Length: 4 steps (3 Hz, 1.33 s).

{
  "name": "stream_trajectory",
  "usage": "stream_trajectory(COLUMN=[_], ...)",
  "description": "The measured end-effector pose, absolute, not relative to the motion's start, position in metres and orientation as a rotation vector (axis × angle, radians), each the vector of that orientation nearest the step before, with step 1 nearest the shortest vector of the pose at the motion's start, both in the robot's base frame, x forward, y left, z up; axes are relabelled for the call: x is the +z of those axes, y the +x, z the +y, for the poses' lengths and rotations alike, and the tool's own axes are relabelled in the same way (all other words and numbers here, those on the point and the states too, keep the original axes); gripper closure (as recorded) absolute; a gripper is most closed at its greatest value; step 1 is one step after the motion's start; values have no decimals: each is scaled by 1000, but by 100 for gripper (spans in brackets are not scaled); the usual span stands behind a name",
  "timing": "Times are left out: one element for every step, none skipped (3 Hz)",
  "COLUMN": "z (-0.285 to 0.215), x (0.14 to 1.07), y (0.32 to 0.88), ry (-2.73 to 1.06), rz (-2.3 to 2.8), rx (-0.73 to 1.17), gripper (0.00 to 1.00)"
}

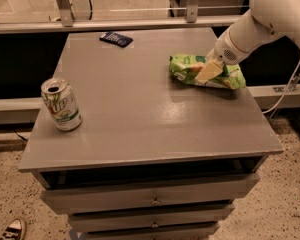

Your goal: Move green rice chip bag near 7up can

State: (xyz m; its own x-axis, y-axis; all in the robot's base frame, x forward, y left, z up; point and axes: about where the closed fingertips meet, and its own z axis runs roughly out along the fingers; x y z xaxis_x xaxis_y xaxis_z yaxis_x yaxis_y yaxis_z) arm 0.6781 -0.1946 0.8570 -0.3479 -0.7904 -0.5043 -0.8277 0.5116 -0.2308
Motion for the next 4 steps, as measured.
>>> stream_trajectory(z=[-187,-185,-185,-162], x=[884,886,886,886], y=[667,666,666,664], ry=[-1330,-1335,-1335,-1369], rz=[2137,2131,2131,2093], rx=[88,88,88,107], gripper=[85,100,100,100])
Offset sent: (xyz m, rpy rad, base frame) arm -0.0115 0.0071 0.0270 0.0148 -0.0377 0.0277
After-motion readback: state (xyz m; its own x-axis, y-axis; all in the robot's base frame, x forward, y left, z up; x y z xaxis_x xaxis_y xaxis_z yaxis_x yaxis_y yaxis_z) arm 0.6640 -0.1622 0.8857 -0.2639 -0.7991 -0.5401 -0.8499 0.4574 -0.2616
